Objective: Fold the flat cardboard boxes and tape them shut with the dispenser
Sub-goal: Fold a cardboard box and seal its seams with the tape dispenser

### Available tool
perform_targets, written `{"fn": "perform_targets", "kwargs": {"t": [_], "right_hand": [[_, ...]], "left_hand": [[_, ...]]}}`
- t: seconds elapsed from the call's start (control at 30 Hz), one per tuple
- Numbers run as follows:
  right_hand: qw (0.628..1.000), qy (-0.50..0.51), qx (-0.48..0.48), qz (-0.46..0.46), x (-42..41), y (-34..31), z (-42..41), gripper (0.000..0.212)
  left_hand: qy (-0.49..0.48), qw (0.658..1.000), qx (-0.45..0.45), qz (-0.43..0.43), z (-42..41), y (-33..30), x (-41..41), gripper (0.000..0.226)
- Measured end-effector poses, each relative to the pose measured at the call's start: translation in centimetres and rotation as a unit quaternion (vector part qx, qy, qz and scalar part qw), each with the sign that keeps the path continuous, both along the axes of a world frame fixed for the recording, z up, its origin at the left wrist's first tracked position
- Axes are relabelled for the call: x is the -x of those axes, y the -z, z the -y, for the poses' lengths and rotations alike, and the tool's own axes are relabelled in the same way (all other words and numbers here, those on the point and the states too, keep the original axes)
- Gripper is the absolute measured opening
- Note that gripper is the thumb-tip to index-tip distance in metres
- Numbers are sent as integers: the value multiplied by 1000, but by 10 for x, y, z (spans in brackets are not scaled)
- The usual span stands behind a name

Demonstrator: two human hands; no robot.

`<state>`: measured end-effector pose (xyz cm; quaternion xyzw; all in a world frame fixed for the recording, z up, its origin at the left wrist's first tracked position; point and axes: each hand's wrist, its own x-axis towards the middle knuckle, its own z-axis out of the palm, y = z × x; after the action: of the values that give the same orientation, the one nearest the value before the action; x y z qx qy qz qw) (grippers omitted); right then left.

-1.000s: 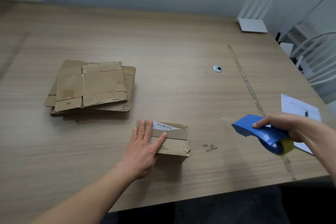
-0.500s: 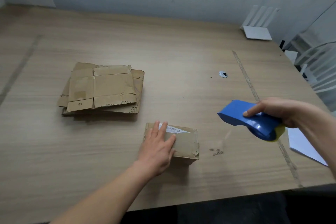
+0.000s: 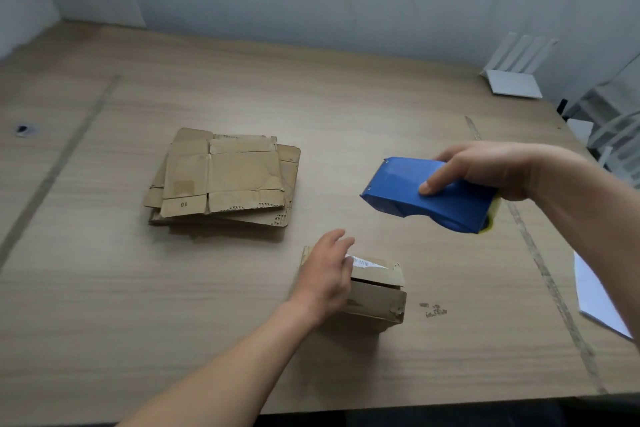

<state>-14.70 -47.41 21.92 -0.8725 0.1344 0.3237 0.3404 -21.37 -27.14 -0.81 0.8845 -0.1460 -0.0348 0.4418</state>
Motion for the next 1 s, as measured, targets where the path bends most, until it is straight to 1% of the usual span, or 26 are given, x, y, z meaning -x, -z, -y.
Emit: {"fn": "perform_targets", "kwargs": {"t": [0.03,0.07,0.1,0.13,0.17,0.2,0.23,0.27,0.33,0.43,0.5,0.57,0.63,0.7,0.77,0.83,0.87,1.0], "right_hand": [[1000,-13,-6,-2,-2,-4,-7,37],[1000,-24,-12,-2,-4,-7,-13,45],[999,-33,-18,-2,-6,-10,-18,51],[999,-39,-24,1,-8,-13,-23,55],[998,-46,-32,4,-10,-16,-28,56],[998,-54,-42,7,-11,-19,-32,55],[997,-62,-51,9,-12,-22,-36,54],[996,-72,-59,12,-13,-26,-40,53],[993,-91,-78,16,-15,-31,-44,53],[988,-109,-111,13,-17,-38,-47,52],[984,-117,-135,8,-18,-40,-48,51],[981,-127,-149,4,-20,-41,-48,55],[979,-132,-152,3,-23,-40,-46,66],[979,-132,-153,3,-25,-37,-44,71],[980,-131,-153,1,-26,-34,-41,71],[980,-129,-150,-3,-27,-28,-37,72],[981,-128,-148,-5,-27,-25,-35,72],[982,-121,-146,-16,-26,-12,-26,71]], "left_hand": [[-35,998,45,-37,0,-7,-6,37],[-71,988,101,-96,0,-16,-13,39],[-106,964,174,-172,-1,-25,-20,41],[-133,923,258,-252,-2,-33,-27,43],[-156,868,339,-327,-4,-39,-34,46],[-175,808,405,-391,-7,-44,-40,52],[-186,758,446,-438,-10,-47,-45,58],[-190,724,464,-474,-14,-49,-50,64],[-191,683,471,-525,-21,-51,-56,73],[-182,640,495,-558,-26,-49,-62,77],[-169,617,523,-564,-29,-46,-64,74],[-159,601,553,-555,-31,-45,-66,63],[-169,594,574,-537,-34,-45,-68,52],[-191,603,572,-522,-37,-43,-70,40],[-216,621,552,-513,-40,-39,-73,24],[-244,635,535,-500,-44,-35,-75,14],[-258,645,529,-487,-46,-33,-76,11],[-286,687,498,-445,-53,-26,-75,27]]}}
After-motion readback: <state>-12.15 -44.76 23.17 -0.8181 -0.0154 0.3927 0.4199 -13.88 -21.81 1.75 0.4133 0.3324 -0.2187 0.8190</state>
